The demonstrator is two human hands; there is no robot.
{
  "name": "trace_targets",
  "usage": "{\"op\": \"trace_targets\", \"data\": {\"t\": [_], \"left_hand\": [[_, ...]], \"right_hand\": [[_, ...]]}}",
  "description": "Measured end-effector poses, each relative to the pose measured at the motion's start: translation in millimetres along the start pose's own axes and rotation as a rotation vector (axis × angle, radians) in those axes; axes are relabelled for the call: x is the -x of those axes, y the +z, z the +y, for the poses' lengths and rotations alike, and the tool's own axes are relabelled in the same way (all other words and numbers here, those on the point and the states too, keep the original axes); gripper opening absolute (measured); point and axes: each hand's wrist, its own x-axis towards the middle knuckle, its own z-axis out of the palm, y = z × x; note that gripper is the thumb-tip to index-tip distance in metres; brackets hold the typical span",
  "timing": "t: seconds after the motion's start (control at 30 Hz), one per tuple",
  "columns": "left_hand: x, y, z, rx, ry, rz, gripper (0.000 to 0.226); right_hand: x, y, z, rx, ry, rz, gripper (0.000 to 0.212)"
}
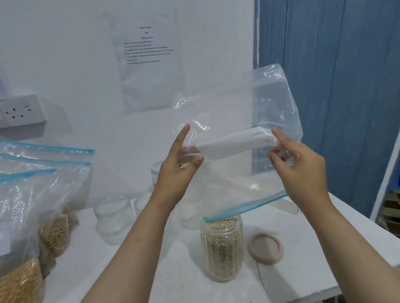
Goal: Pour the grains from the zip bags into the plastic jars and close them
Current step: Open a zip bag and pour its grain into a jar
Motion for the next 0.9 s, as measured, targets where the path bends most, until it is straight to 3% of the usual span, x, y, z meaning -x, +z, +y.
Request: {"op": "trace_targets", "data": {"t": [0.13,0.33,0.6,0.9], "left_hand": [[32.2,1.2,-29.1,-0.166,-0.029,-0.175,0.078],[51.3,-2.1,-61.1,-0.306,-0.077,-0.323,0.068],[40.6,1.5,-60.9,-0.419,-0.021,-0.254,0.068],[40.8,1.0,-49.1,-0.218,-0.029,-0.167,0.064]], "right_hand": [[3.8,0.0,2.0,-0.009,0.055,0.007,0.047],[6.0,-0.2,4.8,-0.033,0.067,0.003,0.048],[7.0,1.6,5.3,-0.071,0.009,0.013,0.048],[10.1,1.9,9.2,-0.031,-0.031,0.016,0.048]]}}
